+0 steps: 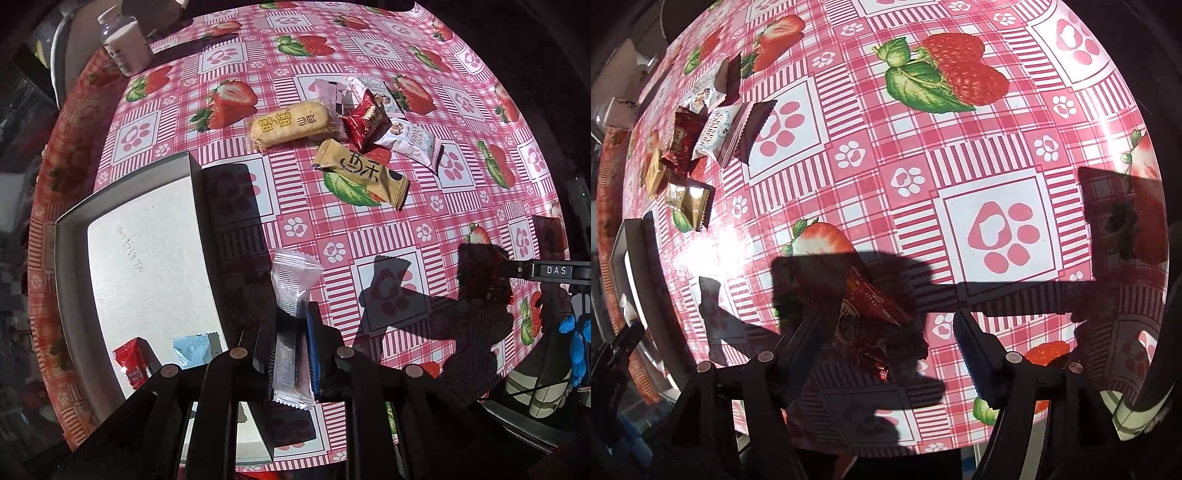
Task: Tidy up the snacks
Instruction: 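Grasp the clear packet with the left tool while the right tool grasps the red-and-gold packet, then lift the clear packet toward the tray with the left tool while the right tool holds the red-and-gold packet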
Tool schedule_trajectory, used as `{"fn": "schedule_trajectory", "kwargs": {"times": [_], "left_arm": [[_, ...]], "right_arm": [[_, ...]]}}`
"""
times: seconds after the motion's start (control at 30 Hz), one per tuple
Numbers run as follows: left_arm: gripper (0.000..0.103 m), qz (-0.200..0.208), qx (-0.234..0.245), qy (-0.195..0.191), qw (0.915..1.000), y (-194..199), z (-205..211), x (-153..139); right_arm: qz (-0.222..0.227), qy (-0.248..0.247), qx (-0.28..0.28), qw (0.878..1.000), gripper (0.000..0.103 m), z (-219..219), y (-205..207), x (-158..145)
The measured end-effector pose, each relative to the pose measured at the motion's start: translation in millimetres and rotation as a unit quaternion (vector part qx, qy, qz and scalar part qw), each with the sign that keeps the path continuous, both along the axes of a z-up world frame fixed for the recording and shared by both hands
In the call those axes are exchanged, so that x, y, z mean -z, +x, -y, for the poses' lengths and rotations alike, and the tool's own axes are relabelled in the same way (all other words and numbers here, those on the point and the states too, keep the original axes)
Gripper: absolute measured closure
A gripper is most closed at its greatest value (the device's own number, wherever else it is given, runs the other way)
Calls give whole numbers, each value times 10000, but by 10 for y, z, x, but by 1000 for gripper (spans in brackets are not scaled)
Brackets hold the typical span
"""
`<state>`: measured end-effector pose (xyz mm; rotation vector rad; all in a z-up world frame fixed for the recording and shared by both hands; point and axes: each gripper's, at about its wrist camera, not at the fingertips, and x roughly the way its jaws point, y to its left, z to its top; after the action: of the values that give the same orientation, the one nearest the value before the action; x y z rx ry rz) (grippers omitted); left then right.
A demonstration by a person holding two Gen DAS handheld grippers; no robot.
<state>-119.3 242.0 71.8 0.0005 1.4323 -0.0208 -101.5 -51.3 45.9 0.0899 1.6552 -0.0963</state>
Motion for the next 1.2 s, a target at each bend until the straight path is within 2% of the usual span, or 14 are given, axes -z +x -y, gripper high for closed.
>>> {"fn": "schedule_trajectory", "kwargs": {"times": [0.07, 0.1, 0.13, 0.2, 0.33, 0.47, 0.7, 0.8, 0.93, 1.03, 1.1, 1.13, 1.17, 1.2], "left_arm": [[86, 8, -32, 40, 10000, 1, -39, -8], [86, 12, -53, 56, 10000, -8, -61, -16], [86, 18, -76, 78, 9999, -13, -88, -23], [86, 19, -133, 104, 9999, -23, -142, -33], [86, 61, -264, 138, 9995, -33, -252, -63], [86, 120, -413, 138, 9990, -52, -367, -101], [86, 197, -625, -66, 9978, -115, -548, -150], [86, 208, -689, -187, 9972, -138, -604, -150], [86, 236, -624, -434, 9968, -136, -625, -148], [85, 140, -349, -757, 9964, -91, -509, -99], [75, -24, -100, -747, 9972, -54, -342, 5], [69, -92, -32, -690, 9976, -50, -266, 76], [57, -163, -7, -674, 9976, -50, -214, 151], [52, -236, -10, -673, 9975, -56, -181, 228]], "right_arm": [[-137, -10, -33, 9999, 33, -19, 73, 69], [-222, -11, -32, 9997, 39, -72, 56, 130], [-296, 13, -38, 9996, 55, -101, 62, 167], [-277, -229, -165, 9992, 69, -179, 80, 165], [-216, -128, -315, 9992, 78, -362, 96, 113], [-64, 79, -584, 9982, 79, -639, 218, -54], [146, 478, -1079, 9929, 79, -1442, 499, -248], [198, 562, -1285, 9899, 79, -1631, 457, -286], [217, 613, -1404, 9880, 79, -1928, 526, -245], [220, 620, -1421, 9877, 79, -1967, 517, -229], [209, 618, -1393, 9881, 79, -1668, 357, -301], [190, 617, -1357, 9886, 79, -1665, 344, -294], [176, 608, -1324, 9892, 79, -1664, 337, -291], [163, 599, -1281, 9898, 79, -1585, 291, -325]]}}
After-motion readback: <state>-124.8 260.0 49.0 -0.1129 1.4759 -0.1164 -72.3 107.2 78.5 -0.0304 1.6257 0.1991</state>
